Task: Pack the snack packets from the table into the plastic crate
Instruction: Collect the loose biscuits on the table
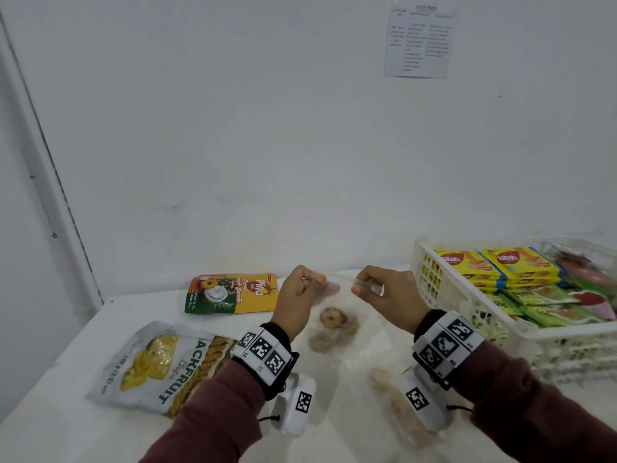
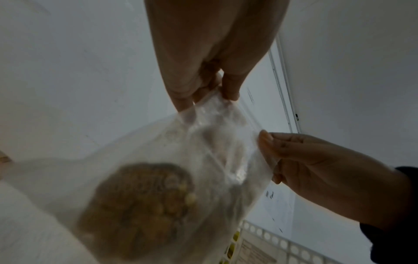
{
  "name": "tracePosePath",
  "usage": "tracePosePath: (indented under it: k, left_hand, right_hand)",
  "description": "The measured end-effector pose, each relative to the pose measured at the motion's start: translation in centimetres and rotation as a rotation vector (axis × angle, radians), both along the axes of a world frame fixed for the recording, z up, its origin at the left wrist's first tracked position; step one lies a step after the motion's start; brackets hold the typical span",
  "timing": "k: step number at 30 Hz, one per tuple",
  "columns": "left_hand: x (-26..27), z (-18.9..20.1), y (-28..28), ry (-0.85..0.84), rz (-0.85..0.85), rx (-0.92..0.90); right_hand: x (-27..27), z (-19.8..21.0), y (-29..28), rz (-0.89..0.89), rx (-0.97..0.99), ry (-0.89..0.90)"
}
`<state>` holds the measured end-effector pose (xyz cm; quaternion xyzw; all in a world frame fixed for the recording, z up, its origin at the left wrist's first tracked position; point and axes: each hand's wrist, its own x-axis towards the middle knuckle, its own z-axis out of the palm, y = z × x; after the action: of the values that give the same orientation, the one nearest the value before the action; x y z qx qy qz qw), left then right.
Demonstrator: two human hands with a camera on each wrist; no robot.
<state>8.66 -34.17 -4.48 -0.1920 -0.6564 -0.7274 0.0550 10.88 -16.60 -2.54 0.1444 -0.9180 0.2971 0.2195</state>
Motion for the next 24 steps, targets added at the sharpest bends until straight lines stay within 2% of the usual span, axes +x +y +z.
tracePosePath:
  k: [3,7,15,19,23,24]
  left_hand:
    - [0.5,0.0,0.3,0.01,0.019,-0.01]
    - [1.0,-0.2,1.0,-0.017,0.026,0.016]
    - [3.3,0.1,2.7,-0.15,0.05,0.045]
    - [4.3,-0.8,2.9,-0.39,0.071,0.028]
    - [5.3,-1.6,3.2,-0.627,0.055,-0.08]
    - [5.2,-1.9,3.3,-0.641,0.09,-0.198]
  right_hand:
    - [0.3,0.0,1.1,0.008,-0.001,-0.014]
    - [0.8,-0.2,1.5,0.051,-0.019,0.069]
    - [1.3,-0.1,4.7,0.121,-0.01,-0.129]
    - [2.0,0.5,4.6,0.234,-0.137,-0.423]
    - [1.8,-0.8,4.1,0.163,-0.029,-0.708]
    - [1.9,-1.2,4.0,0.129,0.061,-0.758]
